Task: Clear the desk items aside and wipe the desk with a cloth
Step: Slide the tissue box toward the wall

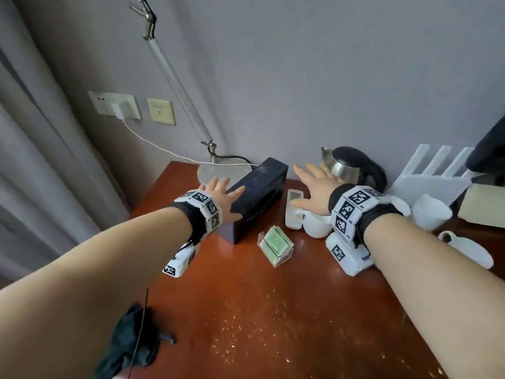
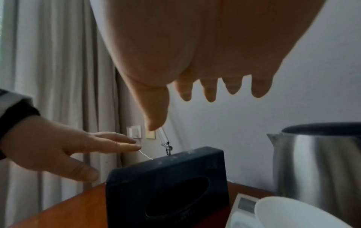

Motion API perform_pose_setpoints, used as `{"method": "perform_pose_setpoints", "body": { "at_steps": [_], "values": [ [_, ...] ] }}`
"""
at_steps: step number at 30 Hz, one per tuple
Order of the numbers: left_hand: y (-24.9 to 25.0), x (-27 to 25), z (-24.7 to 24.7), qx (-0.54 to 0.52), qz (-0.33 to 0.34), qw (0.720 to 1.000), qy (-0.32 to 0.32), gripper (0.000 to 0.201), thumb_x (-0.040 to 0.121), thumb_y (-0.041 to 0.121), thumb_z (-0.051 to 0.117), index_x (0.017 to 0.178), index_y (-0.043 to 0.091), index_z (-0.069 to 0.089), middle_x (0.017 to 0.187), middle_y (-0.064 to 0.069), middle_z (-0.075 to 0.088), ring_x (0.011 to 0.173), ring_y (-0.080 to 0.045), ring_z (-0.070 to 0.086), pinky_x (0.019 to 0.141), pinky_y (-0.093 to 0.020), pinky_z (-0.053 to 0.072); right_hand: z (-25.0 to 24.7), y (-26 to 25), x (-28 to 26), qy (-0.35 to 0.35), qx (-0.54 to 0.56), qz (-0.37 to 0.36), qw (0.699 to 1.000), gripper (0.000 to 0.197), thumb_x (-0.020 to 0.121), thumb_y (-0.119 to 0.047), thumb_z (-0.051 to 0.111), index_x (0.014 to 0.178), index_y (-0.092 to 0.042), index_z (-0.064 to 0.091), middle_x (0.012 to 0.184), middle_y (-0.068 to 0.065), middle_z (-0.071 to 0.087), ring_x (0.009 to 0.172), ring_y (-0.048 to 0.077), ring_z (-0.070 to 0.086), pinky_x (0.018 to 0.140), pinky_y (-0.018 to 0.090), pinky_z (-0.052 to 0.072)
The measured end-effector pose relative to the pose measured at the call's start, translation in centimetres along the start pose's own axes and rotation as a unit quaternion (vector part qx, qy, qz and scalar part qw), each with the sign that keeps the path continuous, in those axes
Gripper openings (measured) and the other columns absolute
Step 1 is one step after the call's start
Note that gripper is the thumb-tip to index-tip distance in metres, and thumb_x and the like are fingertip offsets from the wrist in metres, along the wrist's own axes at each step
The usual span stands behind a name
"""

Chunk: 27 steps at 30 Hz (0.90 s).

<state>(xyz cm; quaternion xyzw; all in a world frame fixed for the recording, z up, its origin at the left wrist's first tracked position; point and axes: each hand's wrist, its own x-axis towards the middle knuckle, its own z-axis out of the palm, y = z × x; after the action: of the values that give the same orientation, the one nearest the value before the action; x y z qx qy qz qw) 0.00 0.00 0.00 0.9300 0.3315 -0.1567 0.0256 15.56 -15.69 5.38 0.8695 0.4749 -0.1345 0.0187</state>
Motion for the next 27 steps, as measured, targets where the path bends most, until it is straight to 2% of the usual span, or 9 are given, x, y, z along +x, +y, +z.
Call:
{"method": "perform_pose_setpoints", "body": {
  "at_steps": [3,7,12,14,16,20,24,27],
  "values": [
    [-1.1,2.9,0.3,0.032,0.055,0.997,-0.032,0.075,0.09,0.06,0.039,0.147,0.04,-0.005,0.158,-0.003,-0.01,0.145,-0.03,0.001,0.113,-0.052,0.017,1.1,-1.8,2.5,-0.036,-0.001,0.035,0.999,0.079,0.092,-0.045,0.048,0.149,-0.031,-0.004,0.159,-0.002,-0.005,0.146,0.024,-0.012,0.117,0.045,0.005],
    [-1.3,4.9,1.4,-0.014,0.091,0.994,-0.056,0.073,0.09,0.056,0.041,0.145,0.046,-0.007,0.157,-0.003,-0.013,0.136,-0.034,0.026,0.107,-0.047,0.031,3.2,-3.9,5.4,-0.044,0.013,0.056,0.997,0.077,0.093,-0.043,0.048,0.149,-0.03,-0.002,0.159,-0.005,-0.002,0.147,0.021,-0.008,0.117,0.045,0.009],
    [-2.2,5.1,2.0,-0.02,0.113,0.992,-0.056,0.072,0.091,0.051,0.038,0.143,0.048,-0.012,0.156,-0.001,-0.022,0.134,-0.031,0.03,0.101,-0.042,0.04,5.4,-6.2,8.2,-0.055,0.02,0.037,0.998,0.076,0.093,-0.036,0.051,0.15,-0.03,0.001,0.159,-0.004,0.0,0.147,0.022,-0.006,0.117,0.045,0.012],
    [-3.1,5.0,1.9,-0.001,0.128,0.99,-0.06,0.072,0.091,0.051,0.037,0.142,0.049,-0.014,0.155,0.001,-0.024,0.133,-0.03,0.03,0.1,-0.044,0.042,5.8,-6.1,9.0,-0.061,0.034,0.046,0.997,0.073,0.094,-0.031,0.05,0.15,-0.028,0.003,0.159,-0.002,0.001,0.147,0.025,-0.005,0.117,0.041,0.011],
    [-4.5,4.5,2.1,0.008,0.143,0.988,-0.065,0.072,0.092,0.049,0.036,0.142,0.048,-0.014,0.155,0.001,-0.024,0.131,-0.03,0.031,0.098,-0.04,0.043,6.1,-6.0,9.9,-0.071,0.022,0.046,0.996,0.071,0.095,-0.029,0.05,0.15,-0.029,0.006,0.159,-0.001,0.0,0.146,0.026,-0.006,0.117,0.039,0.009],
    [-7.4,3.5,2.3,0.031,0.165,0.983,-0.07,0.07,0.093,0.045,0.036,0.141,0.05,-0.015,0.155,0.003,-0.023,0.129,-0.028,0.031,0.097,-0.036,0.042,6.6,-6.5,10.9,-0.05,-0.061,0.029,0.996,0.07,0.094,-0.035,0.05,0.148,-0.038,0.006,0.159,-0.004,-0.001,0.146,0.027,-0.008,0.117,0.044,0.004],
    [-10.1,2.8,2.1,0.062,0.173,0.98,-0.077,0.069,0.095,0.04,0.036,0.141,0.051,-0.014,0.155,0.004,-0.023,0.126,-0.027,0.032,0.101,-0.036,0.039,5.9,-8.0,11.6,-0.068,-0.094,0.006,0.993,0.07,0.094,-0.04,0.047,0.148,-0.037,0.003,0.159,-0.001,-0.002,0.146,0.025,-0.01,0.117,0.042,0.0],
    [-11.7,2.4,1.9,0.072,0.176,0.978,-0.084,0.073,0.095,0.033,0.041,0.141,0.053,-0.012,0.155,0.008,-0.023,0.133,-0.027,0.026,0.105,-0.036,0.033,5.4,-8.2,12.0,-0.06,-0.089,0.0,0.994,0.069,0.092,-0.041,0.051,0.148,-0.036,0.011,0.159,0.0,0.0,0.146,0.023,-0.009,0.117,0.041,0.001]
  ]
}}
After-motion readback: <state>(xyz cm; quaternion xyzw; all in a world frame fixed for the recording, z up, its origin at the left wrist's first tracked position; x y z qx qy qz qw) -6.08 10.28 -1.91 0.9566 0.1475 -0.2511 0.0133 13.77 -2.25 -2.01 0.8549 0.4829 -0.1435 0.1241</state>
